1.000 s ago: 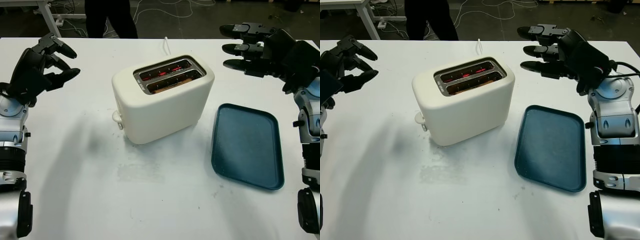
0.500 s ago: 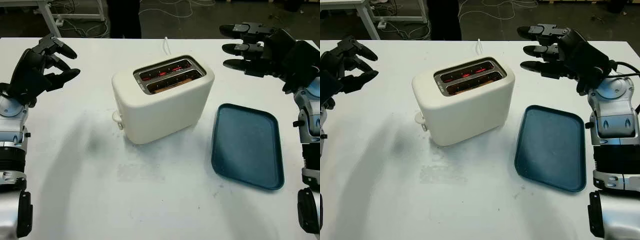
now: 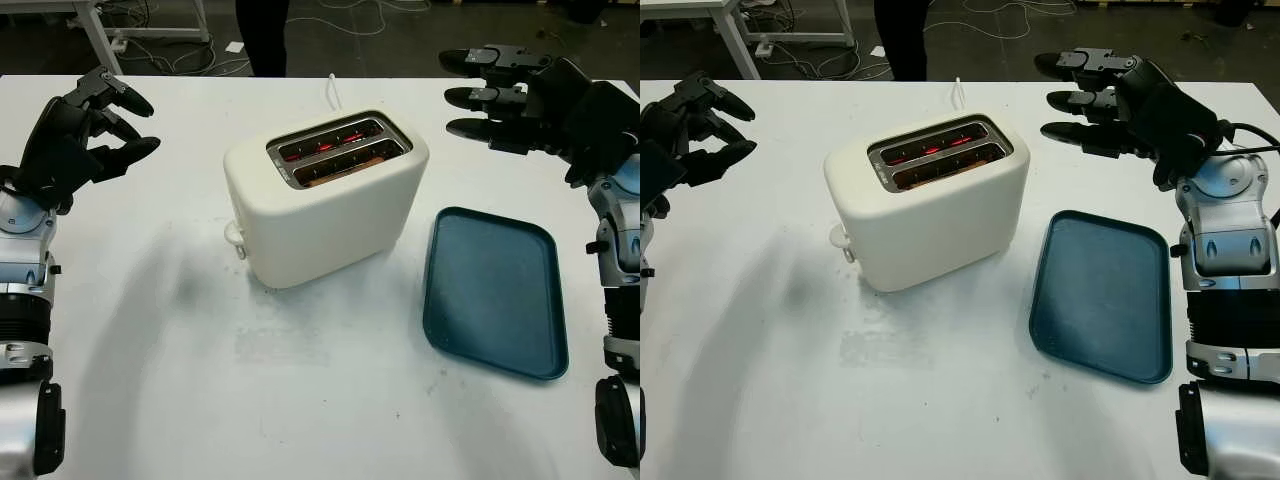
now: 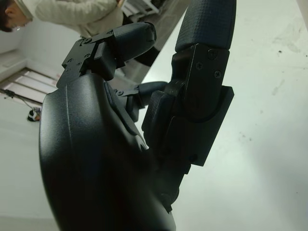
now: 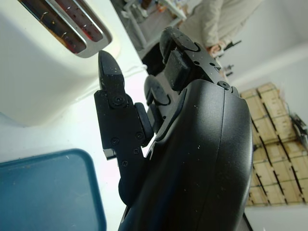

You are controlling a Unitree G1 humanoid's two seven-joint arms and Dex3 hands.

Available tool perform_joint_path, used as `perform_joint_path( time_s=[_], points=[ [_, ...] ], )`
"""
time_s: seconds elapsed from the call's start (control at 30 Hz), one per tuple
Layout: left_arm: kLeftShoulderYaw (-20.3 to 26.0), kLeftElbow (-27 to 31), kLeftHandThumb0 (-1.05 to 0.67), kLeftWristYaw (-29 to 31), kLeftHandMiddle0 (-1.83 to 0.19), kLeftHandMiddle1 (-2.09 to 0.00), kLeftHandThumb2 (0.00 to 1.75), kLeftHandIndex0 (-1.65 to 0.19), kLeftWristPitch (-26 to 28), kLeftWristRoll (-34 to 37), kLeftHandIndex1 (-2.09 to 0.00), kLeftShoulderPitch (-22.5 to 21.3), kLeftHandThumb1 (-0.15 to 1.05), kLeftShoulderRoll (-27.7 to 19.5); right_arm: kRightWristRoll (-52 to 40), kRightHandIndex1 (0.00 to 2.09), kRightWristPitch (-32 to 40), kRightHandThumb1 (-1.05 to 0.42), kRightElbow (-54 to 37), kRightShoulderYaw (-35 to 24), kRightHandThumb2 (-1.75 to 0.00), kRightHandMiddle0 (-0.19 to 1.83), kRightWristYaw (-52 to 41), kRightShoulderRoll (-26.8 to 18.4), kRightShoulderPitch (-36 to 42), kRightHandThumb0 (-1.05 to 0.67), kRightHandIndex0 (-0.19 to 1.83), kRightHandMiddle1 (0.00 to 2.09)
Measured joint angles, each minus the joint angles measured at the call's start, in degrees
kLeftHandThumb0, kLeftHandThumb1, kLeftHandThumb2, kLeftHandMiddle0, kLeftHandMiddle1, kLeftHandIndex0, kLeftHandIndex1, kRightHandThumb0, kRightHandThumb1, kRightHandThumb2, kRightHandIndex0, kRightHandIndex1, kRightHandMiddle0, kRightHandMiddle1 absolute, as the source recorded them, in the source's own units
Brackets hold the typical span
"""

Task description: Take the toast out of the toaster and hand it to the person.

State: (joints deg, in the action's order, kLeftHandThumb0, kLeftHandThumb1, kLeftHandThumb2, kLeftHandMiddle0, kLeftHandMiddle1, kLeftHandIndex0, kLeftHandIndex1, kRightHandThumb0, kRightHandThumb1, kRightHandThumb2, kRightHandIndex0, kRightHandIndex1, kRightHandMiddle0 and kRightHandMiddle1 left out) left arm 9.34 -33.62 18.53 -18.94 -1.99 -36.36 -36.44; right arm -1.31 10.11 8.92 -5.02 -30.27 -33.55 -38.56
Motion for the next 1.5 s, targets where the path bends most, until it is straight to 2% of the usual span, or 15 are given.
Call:
perform_joint_path(
  time_s=[0.63, 1.5],
  points=[
    [0.0, 0.0, -1.05, -0.1, -0.28, -1.59, 0.18, -0.22, 0.0, -0.1, -1.53, 0.0, 0.92, 0.0, 0.0, 0.00, 0.2, -0.92, -1.0, 0.1, -0.08, 0.48, -0.1, 0.0, 0.0, -0.19, 0.51, 0.00],
    [0.0, 0.1, -1.05, -0.1, -0.25, -1.61, 0.20, -0.17, 0.4, -0.1, -1.56, 0.0, 0.92, 0.0, 0.0, 0.01, 0.2, -0.92, -0.7, 0.1, -0.07, 0.49, -0.1, 0.0, 0.0, -0.22, 0.52, 0.01]
  ],
)
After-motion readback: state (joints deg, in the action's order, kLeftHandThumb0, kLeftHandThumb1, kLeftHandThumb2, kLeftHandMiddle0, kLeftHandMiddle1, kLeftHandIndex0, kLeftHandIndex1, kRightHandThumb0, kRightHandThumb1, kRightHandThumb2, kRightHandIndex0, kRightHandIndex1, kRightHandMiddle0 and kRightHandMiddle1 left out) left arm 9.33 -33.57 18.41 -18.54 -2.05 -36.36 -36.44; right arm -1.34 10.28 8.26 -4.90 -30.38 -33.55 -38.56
